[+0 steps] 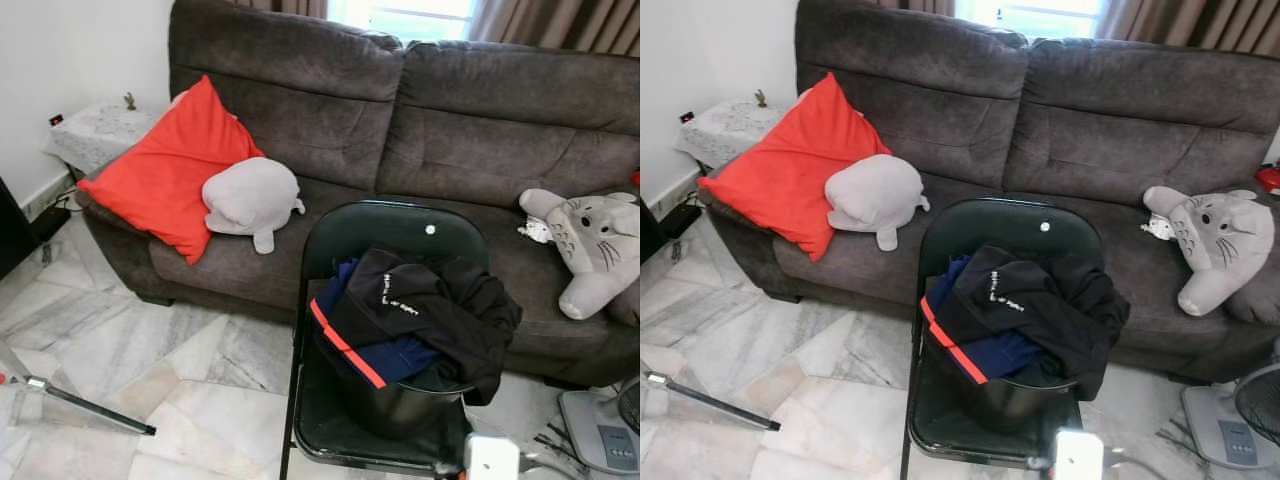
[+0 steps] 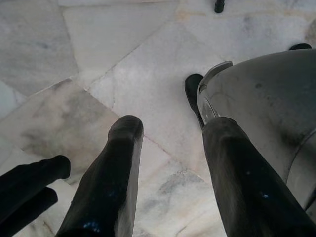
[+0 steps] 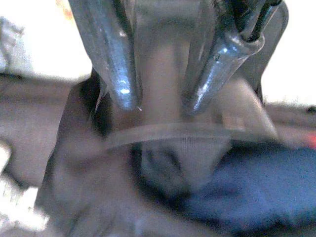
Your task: Hang hanger
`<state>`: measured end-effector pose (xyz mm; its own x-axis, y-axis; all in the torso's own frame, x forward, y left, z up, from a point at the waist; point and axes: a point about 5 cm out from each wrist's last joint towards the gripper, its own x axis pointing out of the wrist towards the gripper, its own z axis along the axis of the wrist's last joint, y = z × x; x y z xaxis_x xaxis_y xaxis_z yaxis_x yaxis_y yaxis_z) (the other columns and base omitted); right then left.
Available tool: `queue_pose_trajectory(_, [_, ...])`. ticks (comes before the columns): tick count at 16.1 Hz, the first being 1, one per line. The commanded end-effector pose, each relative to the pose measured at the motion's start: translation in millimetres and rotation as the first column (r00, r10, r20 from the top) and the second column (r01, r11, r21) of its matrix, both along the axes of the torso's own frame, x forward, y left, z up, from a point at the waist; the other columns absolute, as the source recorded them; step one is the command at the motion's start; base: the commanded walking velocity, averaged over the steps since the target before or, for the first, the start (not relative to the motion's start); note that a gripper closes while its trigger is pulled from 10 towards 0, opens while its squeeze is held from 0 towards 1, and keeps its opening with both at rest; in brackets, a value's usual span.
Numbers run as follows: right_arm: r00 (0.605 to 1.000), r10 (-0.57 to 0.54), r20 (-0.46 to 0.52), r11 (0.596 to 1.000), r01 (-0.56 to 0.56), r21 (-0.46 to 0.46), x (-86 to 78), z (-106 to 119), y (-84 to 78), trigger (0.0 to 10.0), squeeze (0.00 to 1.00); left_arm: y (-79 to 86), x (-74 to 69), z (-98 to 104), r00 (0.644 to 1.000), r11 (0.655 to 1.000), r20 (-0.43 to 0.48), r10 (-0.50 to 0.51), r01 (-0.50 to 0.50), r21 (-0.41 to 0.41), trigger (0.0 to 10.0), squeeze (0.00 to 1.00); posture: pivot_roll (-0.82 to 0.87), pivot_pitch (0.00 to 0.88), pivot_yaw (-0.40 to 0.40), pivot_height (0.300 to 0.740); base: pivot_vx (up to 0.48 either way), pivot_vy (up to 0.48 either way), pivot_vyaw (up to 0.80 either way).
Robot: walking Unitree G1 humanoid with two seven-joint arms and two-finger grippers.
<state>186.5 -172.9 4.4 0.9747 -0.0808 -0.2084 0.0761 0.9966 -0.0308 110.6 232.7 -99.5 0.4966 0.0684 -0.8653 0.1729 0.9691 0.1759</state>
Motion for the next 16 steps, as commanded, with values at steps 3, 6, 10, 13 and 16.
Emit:
queue_pose_trajectory(3, [0.988, 0.021, 0.155, 0.997, -0.008, -0.083, 30.8, 45.2, -4.7, 10.0, 0.00, -1.9, -3.9, -1.7, 1.000, 1.000, -0.020, -0.013, 0.012, -0.007, 10.0, 0.00, -0.01, 0.033, -0.065, 0.740, 0.000, 0.000, 0.00])
queue_pose_trajectory(6, [0.990, -0.027, 0.135, 0.990, 0.045, -0.130, 62.3, 57.2, -9.4, 10.0, 0.00, -1.6, -3.7, -1.6, 1.000, 1.000, -0.017, -0.004, 0.004, -0.007, 10.0, 0.00, -0.01, 0.046, -0.069, 0.740, 0.000, 0.000, 0.00])
queue_pose_trajectory(10, [0.995, 0.035, 0.090, 0.987, -0.020, -0.158, 62.3, 57.6, 0.2, 10.0, 0.00, -2.3, -4.3, -2.0, 1.000, 1.000, -0.020, 0.005, -0.005, -0.013, 10.0, 0.00, 0.00, 0.058, -0.070, 0.740, 0.000, 0.000, 0.00])
queue_pose_trajectory(13, [0.995, 0.056, 0.083, 0.990, -0.045, -0.135, 60.4, 58.3, 2.1, 10.0, 1.00, -2.3, -4.1, -2.0, 1.000, 1.000, -0.021, 0.005, -0.005, -0.014, 10.0, 0.00, -0.01, 0.063, -0.069, 0.740, 0.000, 0.000, 0.00])
queue_pose_trajectory(16, [0.996, 0.075, 0.050, 0.983, -0.065, -0.172, 62.5, 56.2, 0.9, 10.0, 1.00, -2.2, -2.9, -1.7, 1.000, 1.000, -0.019, 0.004, -0.004, -0.014, 10.0, 0.00, -0.01, 0.065, -0.069, 0.740, 0.000, 0.000, 0.00])
